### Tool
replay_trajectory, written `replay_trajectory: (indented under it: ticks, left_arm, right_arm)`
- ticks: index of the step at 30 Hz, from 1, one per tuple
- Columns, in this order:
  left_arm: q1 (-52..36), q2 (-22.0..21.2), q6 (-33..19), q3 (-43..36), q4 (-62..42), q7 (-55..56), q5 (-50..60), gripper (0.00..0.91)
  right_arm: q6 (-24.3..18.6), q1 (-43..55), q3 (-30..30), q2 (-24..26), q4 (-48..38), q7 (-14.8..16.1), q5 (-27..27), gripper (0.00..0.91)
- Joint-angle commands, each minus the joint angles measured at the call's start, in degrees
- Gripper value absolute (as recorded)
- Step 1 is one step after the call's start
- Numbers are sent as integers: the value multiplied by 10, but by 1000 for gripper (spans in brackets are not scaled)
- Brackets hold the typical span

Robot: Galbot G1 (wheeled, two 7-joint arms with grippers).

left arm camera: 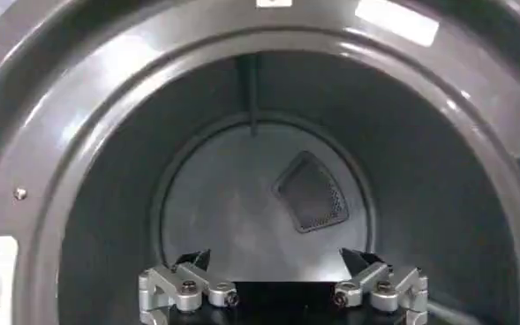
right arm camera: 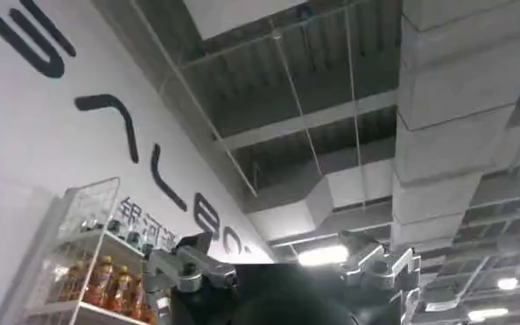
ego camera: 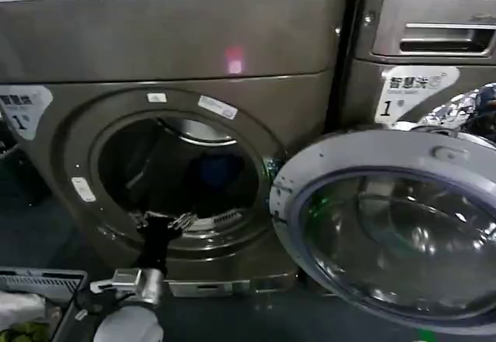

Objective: Grasp the clothes from the dryer.

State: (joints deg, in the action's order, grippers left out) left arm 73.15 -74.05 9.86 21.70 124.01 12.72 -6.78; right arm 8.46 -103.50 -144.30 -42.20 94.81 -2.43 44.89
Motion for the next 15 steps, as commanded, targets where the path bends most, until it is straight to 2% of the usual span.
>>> replay_trajectory:
  ticks: [1,15]
  left_arm:
    - [-2,1,0,0,-1,0,0,907]
    - [-16,-1,1,-3,-13,0,-2,907]
  right_arm:
    - [-1,1,1,1,0,1,-1,907]
    - [-1,-2,-1,-1,1,-1,1,907]
